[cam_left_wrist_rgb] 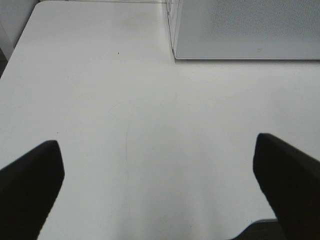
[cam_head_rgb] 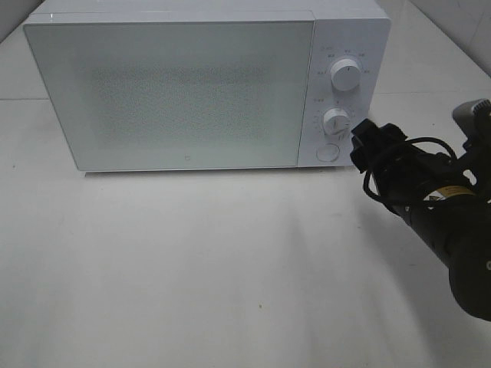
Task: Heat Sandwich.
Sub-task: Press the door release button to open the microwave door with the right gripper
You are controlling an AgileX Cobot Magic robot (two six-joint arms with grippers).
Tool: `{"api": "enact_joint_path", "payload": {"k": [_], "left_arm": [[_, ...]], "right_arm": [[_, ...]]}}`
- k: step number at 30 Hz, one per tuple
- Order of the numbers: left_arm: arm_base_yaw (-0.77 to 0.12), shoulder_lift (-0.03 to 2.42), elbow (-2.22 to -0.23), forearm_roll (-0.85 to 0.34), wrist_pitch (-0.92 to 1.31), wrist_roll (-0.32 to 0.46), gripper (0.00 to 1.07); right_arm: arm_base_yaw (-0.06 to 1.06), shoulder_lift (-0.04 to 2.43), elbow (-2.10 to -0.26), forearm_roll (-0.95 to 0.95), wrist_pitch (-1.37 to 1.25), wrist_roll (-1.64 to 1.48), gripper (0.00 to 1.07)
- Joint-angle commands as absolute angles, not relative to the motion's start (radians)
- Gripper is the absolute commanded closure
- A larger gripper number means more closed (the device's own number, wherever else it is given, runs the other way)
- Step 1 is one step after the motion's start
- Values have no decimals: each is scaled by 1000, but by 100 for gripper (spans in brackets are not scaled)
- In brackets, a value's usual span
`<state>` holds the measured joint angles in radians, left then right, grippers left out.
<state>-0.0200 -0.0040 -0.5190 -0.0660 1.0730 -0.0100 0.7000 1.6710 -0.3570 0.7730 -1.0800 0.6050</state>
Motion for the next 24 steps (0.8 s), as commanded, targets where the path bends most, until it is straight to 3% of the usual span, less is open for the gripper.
{"api": "enact_joint_path", "payload": {"k": [1,11,14,15,16,18,19,20,24], "left_arm": [[-25,-20,-517,-69,1071,-10,9],[-25,-20,-517,-69,1071,-10,9],[-25,-20,-517,-69,1071,-10,9],[-25,-20,-517,-69,1071,-10,9],[-25,-20,-517,-69,1071,-10,9],[-25,-20,-517,-69,1071,-10,9],[-25,-20,-517,-69,1071,-10,9],[-25,-20,-517,-69,1071,-10,9],[-25,-20,-517,-69,1071,-10,9]], "right_arm": [[701,1667,-364,762,-1079,826,35],[701,1667,-364,762,-1075,1151,43],[701,1667,-364,763,-1065,1250,55],[701,1667,-364,763,-1047,1282,65],[701,1667,-364,763,-1047,1282,65],[700,1667,-364,763,-1029,1299,75],[698,1667,-364,763,-1015,1299,86],[698,1667,-364,763,-1015,1299,86],[698,1667,-364,763,-973,1275,107]]}}
